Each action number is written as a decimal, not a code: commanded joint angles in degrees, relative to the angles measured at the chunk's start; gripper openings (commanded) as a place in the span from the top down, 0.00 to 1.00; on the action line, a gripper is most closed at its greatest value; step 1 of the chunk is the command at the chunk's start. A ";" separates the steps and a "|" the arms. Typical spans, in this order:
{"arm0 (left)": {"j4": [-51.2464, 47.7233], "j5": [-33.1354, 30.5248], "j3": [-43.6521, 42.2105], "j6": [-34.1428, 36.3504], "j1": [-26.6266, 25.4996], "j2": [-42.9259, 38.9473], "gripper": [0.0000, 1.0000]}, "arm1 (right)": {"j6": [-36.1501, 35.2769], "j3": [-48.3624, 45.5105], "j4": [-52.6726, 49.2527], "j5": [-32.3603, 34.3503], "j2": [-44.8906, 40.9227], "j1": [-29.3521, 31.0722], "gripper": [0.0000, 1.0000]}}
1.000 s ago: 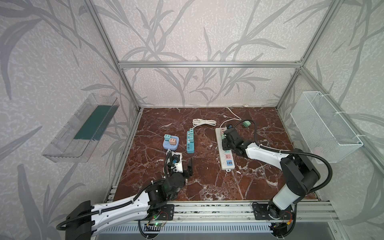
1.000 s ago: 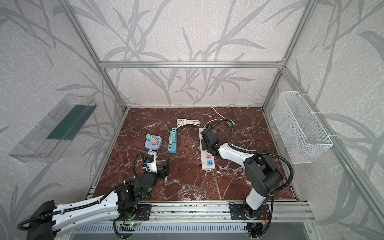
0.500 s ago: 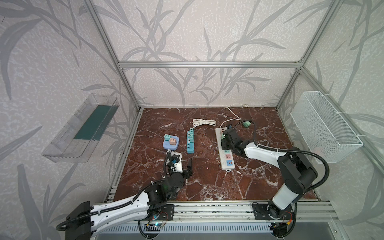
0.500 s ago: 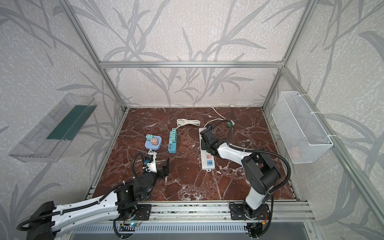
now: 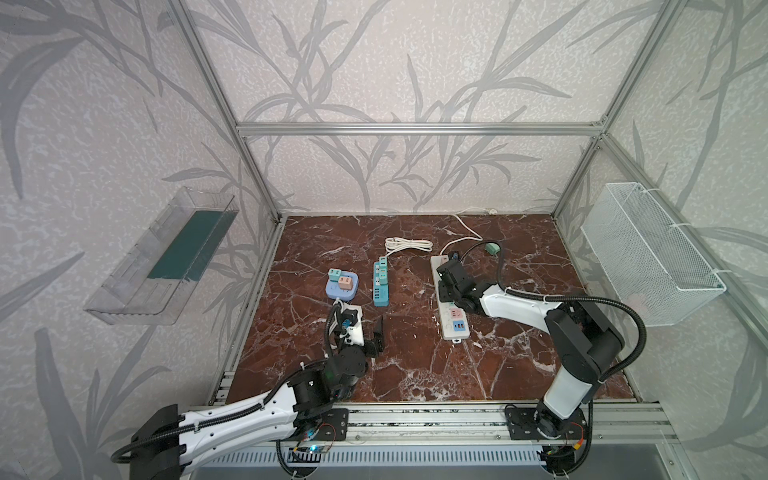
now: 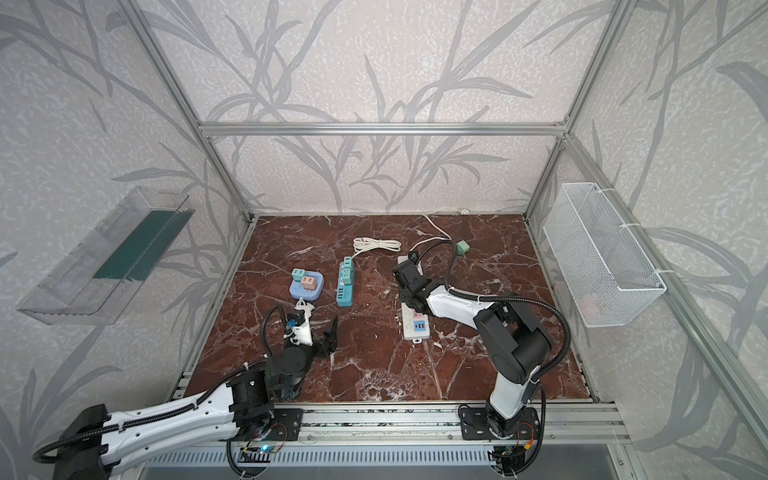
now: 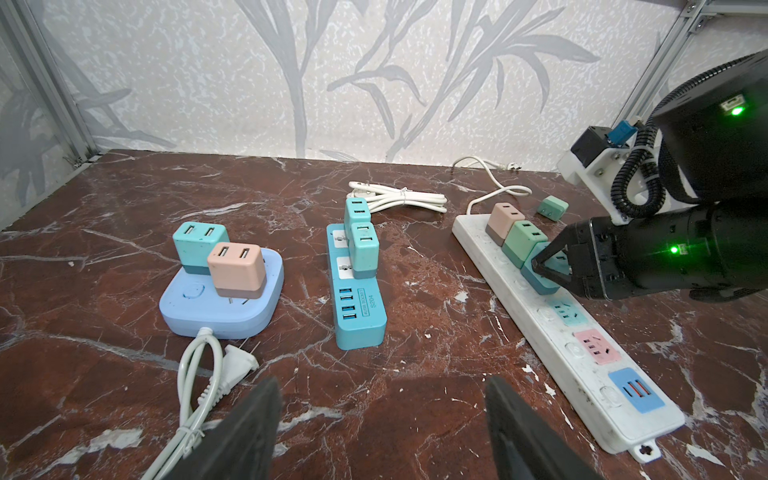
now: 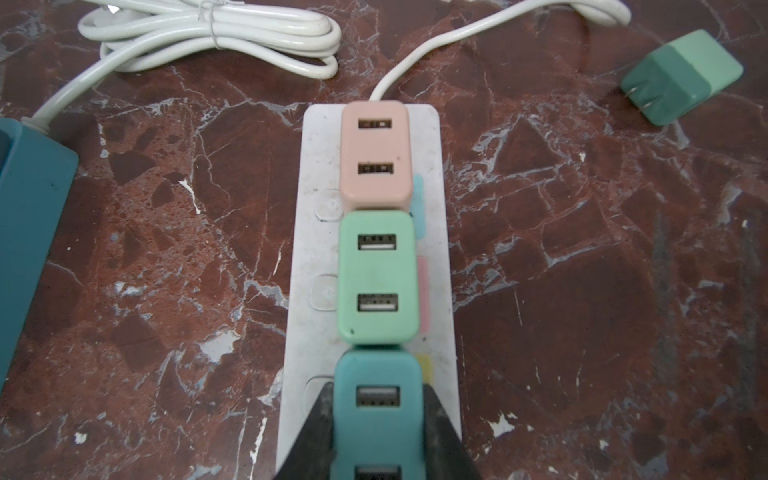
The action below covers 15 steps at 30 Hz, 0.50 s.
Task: Insert the plug
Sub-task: 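Lower the teal adapter into the socket beside the green adapter, then open the right gripper and lift away from the plugged teal adapter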
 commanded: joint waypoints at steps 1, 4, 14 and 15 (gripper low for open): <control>-0.40 -0.83 -1.03 -0.86 0.21 -0.79 0.22 | 2.69 -2.69 -8.30 0.29 3.31 -0.21 1.00; -0.83 -0.43 -1.01 -1.47 0.27 -0.76 0.22 | 3.46 -3.69 -8.90 -1.16 3.73 -0.35 1.00; -3.93 -0.49 0.23 -3.01 0.34 -0.57 0.22 | 0.26 -3.48 -6.97 -7.68 -0.94 -1.35 0.60; -4.28 -0.60 0.40 -3.19 0.30 -0.93 0.22 | -0.17 -2.95 -7.03 -8.07 -2.15 -1.57 0.56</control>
